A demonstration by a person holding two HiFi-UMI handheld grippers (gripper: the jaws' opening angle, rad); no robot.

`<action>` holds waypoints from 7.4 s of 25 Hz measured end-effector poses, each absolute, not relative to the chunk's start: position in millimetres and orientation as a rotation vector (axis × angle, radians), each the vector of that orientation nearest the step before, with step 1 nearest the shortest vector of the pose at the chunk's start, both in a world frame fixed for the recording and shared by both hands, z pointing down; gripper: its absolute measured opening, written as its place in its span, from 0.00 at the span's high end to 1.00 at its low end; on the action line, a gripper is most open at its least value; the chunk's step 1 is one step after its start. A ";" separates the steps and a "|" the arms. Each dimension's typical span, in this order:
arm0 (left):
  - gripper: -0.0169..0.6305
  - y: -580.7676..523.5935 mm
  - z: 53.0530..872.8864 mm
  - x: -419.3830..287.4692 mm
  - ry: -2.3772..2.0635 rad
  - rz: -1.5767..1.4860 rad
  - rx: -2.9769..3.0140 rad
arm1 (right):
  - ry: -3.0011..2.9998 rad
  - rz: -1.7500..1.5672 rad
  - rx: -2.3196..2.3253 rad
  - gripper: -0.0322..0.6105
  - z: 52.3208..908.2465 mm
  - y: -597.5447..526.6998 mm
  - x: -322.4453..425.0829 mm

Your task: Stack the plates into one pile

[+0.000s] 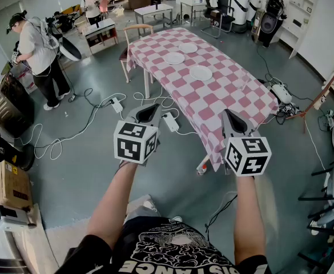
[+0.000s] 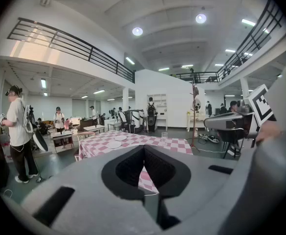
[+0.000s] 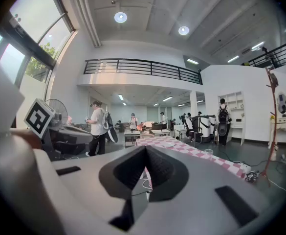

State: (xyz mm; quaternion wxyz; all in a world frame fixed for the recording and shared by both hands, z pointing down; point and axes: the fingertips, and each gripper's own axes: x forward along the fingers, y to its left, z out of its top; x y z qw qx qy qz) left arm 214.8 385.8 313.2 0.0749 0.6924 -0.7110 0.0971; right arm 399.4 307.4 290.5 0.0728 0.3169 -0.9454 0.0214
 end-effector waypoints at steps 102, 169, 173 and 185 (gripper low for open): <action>0.61 -177.3 367.4 50.6 -1.555 0.322 2.468 | -2.467 0.356 1.569 0.52 359.3 -144.6 262.1; 0.58 -180.3 599.0 75.2 -0.684 0.532 1.818 | -2.133 1.422 0.999 0.47 582.3 -154.4 215.7; 0.58 -178.8 605.8 76.1 -0.689 0.505 1.750 | -2.103 1.459 0.933 0.46 594.4 -149.2 213.8; 0.63 -176.8 606.8 77.2 -0.732 0.474 1.721 | -2.108 1.534 0.861 0.51 594.9 -154.5 204.2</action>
